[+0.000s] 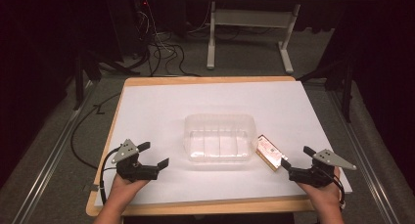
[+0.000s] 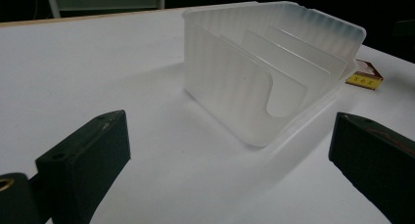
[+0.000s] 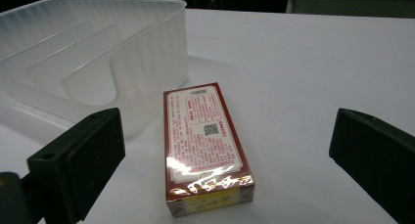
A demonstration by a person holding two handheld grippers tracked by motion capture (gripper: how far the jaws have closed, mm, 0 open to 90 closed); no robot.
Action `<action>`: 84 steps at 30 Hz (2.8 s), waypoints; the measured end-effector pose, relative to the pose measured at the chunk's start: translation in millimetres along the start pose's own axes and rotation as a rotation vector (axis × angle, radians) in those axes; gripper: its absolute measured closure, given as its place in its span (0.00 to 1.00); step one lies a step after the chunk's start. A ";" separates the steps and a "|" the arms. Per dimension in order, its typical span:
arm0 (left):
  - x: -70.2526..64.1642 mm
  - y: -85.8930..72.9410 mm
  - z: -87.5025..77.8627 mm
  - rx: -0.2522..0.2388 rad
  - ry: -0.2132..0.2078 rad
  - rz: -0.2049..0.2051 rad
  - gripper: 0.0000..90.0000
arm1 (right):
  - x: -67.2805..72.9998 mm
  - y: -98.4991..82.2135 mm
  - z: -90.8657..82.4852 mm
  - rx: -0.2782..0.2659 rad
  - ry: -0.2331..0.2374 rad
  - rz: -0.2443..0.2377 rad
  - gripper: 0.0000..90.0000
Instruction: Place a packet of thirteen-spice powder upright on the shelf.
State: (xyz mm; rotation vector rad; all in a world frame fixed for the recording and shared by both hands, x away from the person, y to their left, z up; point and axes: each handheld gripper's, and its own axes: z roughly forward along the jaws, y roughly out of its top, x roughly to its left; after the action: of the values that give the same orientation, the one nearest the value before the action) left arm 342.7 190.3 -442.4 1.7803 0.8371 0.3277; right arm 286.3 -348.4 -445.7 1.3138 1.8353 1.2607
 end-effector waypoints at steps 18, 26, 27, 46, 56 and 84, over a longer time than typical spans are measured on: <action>-1.9 0.2 3.3 0.007 -0.014 0.006 0.03 | 15.1 -16.4 25.9 0.113 0.006 -0.012 0.04; -1.3 1.7 5.0 0.001 -0.021 0.006 0.03 | 15.8 -21.4 30.6 0.151 0.001 -0.031 0.07; -1.3 1.7 5.0 0.001 -0.021 0.006 0.03 | 15.8 -21.4 30.6 0.151 0.001 -0.031 0.07; -2.8 1.9 9.8 0.014 -0.028 0.012 0.03 | 12.1 -26.5 39.1 0.221 -0.009 -0.027 0.15; -2.5 0.3 10.2 0.016 -0.018 -0.005 0.03 | 14.1 -26.9 43.3 0.266 -0.016 -0.047 0.17; 5.2 0.6 4.5 0.001 0.012 -0.018 0.03 | 16.0 -27.1 41.1 0.257 -0.031 -0.078 0.33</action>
State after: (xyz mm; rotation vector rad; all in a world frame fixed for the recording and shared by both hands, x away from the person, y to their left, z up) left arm 349.4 190.5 -444.4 1.7720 0.8615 0.3266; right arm 303.5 -320.6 -485.9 1.3696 2.0580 0.9826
